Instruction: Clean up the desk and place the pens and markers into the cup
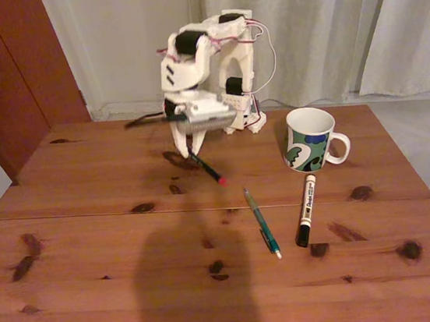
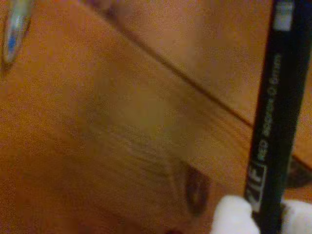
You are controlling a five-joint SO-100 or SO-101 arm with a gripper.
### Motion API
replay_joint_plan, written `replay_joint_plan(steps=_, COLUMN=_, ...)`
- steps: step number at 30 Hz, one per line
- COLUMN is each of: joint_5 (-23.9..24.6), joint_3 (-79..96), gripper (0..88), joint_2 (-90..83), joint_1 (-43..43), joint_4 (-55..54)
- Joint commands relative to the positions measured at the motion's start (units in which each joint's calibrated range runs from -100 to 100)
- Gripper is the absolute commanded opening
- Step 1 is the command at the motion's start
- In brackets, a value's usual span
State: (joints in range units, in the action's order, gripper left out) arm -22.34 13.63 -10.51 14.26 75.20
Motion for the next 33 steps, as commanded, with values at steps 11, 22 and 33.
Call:
replay_joint_plan(steps=11, joint_5=18.8, joint_3=3.2, gripper=0.6, joint_2=-17.8, joint_1=-3.9, joint_4=-10.2)
replay_joint_plan(steps=22, joint_5=22.2, joint_3=31.9, gripper=0.6, joint_2=-41.4, joint_1=-8.8, joint_4=-24.4)
replay_joint_plan(steps=33, joint_5=28.3, joint_3=38.6, gripper=0.6, joint_2=-55.6, joint_1=-20.7, joint_4=-25.1)
